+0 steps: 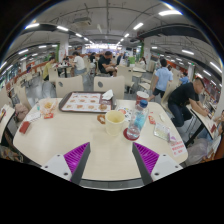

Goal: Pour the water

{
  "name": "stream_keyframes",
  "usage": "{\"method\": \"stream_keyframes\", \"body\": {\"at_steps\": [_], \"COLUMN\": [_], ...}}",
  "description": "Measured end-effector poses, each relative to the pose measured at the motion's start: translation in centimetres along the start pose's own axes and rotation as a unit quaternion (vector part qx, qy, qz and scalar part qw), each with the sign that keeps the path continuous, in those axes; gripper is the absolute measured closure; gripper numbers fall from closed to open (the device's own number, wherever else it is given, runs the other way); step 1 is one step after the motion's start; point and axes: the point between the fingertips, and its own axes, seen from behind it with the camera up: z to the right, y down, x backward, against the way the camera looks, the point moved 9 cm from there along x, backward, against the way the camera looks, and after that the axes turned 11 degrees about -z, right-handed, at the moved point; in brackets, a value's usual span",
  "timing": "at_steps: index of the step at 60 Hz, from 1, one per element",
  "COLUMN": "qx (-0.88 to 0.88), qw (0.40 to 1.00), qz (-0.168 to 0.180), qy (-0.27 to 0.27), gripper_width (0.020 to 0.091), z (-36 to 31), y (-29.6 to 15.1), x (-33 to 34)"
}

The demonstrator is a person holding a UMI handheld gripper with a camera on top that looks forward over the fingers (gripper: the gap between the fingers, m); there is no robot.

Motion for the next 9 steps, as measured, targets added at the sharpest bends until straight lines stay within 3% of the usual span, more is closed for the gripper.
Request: {"method": "stream_keyframes", "body": {"at_steps": [9], "qx": [0.019], "qw": [1.000], "qz": [-0.002], "qy": [0.012], "gripper_width": [0.0255], "z": [-0.01], "y": [-0.13], "x": [-0.23]}}
